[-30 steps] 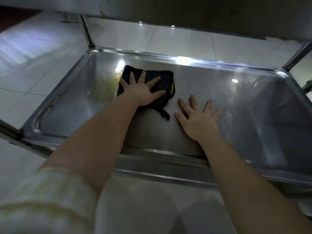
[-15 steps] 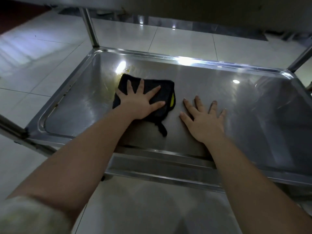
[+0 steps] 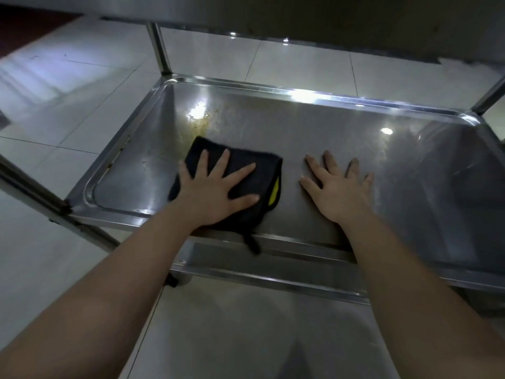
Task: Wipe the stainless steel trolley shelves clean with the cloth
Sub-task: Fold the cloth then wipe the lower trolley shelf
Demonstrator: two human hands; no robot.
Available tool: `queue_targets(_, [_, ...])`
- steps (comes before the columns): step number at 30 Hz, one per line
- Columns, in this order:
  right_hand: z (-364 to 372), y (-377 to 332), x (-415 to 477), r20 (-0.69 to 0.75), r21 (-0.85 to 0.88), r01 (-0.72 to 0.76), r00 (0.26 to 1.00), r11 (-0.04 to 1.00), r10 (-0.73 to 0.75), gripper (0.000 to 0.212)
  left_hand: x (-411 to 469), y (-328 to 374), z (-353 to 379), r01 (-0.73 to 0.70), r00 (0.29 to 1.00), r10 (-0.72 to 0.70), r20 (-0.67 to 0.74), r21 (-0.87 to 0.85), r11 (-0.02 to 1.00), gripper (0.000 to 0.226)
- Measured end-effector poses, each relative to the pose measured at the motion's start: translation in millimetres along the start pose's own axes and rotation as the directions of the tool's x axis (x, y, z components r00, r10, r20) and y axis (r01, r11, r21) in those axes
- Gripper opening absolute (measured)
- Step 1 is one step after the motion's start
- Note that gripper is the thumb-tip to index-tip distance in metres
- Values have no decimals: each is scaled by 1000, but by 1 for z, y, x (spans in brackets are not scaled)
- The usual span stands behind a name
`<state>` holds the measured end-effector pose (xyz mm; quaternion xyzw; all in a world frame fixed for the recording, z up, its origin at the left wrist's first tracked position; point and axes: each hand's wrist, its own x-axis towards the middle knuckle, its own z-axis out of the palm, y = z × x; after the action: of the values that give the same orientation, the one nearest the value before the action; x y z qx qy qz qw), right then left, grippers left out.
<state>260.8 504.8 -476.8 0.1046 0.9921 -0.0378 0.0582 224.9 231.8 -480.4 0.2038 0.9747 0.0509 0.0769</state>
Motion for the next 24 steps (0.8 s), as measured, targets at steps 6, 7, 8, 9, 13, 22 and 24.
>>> queue_targets(6, [-7, -31, 0, 44, -16, -76, 996, 997, 77, 64, -50, -25, 2, 128, 992, -129, 5, 50, 991, 77])
queue_targets(7, [-7, -45, 2, 34, 11, -37, 999, 999, 36, 66, -49, -22, 1, 127, 992, -127, 13, 42, 991, 77])
queue_targets(8, [-8, -60, 4, 23, 30, 17, 1000, 999, -18, 66, -48, -20, 1, 122, 992, -123, 12, 33, 992, 76])
queue_targets(9, [-7, -73, 6, 18, 34, 66, 998, 997, -67, 66, -48, -19, 2, 118, 993, -118, 6, 26, 993, 76])
queue_targets(13, [1, -85, 15, 5, -8, 96, 995, 995, -96, 66, -46, -26, 5, 113, 993, -113, -13, -25, 993, 74])
queue_targets(22, [15, -80, 20, -16, -11, 82, 996, 997, -82, 65, 85, -54, -27, 215, 976, -214, 37, -22, 976, 80])
queue_targets(24, [17, -80, 21, -23, -15, 86, 996, 996, -86, 65, 107, -53, -32, 207, 978, -206, 40, -8, 978, 81])
